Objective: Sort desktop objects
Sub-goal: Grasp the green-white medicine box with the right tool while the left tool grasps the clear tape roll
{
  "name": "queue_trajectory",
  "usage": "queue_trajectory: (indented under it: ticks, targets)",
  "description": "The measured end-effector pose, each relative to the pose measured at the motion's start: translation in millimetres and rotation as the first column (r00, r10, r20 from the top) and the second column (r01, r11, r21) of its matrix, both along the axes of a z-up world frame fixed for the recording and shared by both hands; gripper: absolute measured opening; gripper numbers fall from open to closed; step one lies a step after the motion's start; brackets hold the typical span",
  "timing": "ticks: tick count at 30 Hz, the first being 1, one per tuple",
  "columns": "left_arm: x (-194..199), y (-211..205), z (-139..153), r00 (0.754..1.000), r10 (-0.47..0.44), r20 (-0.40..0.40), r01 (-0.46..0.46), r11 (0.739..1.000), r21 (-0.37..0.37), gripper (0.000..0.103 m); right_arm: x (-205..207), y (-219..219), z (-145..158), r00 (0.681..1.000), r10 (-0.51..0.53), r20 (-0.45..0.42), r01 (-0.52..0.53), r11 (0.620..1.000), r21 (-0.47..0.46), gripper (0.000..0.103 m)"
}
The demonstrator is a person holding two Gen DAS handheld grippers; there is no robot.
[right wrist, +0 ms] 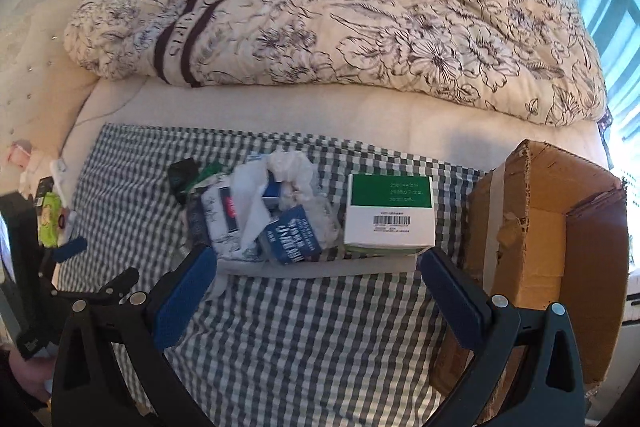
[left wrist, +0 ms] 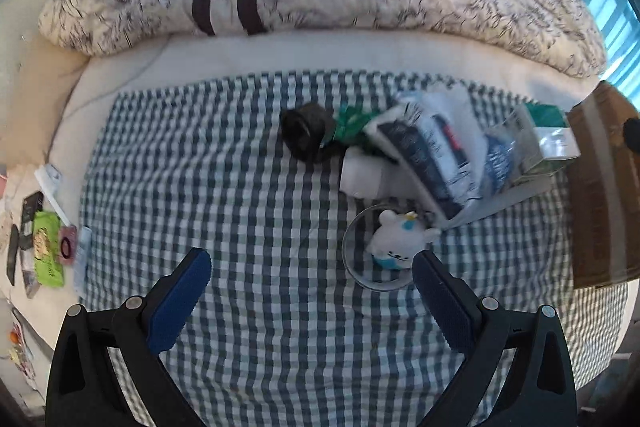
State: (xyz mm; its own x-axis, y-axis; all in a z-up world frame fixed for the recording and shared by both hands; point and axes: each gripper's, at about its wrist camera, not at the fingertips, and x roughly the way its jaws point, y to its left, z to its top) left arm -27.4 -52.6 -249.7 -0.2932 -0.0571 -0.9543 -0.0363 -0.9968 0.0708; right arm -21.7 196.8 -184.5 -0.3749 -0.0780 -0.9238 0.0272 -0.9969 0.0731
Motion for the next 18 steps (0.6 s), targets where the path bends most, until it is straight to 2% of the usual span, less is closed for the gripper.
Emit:
queue_trajectory:
  ticks: [9,12,18]
  targets:
    - [-13.5,-3.6,-64.1,0.997,0.013,0.072,-0.013,1.0,0.003,0.099,-32.3,13.6,-42.9,0.999,-0.046,0.025,0.045,0.998,0.038,0.103]
    - [-16.6,-3.5,-77.8,0.997,-0.001,0.08,0.0,1.0,0.003,0.096,-42.4,17.9,-58.4,0.998,-0.054,0.039,0.051,0.997,0.064,0.103]
    - [-17.9,5.0,-91.0,0.996,-0.049,0.07,0.049,0.999,-0.005,0.084,-58.1,23.8,-85.7,0.995,-0.069,0.069,0.061,0.992,0.111,0.103]
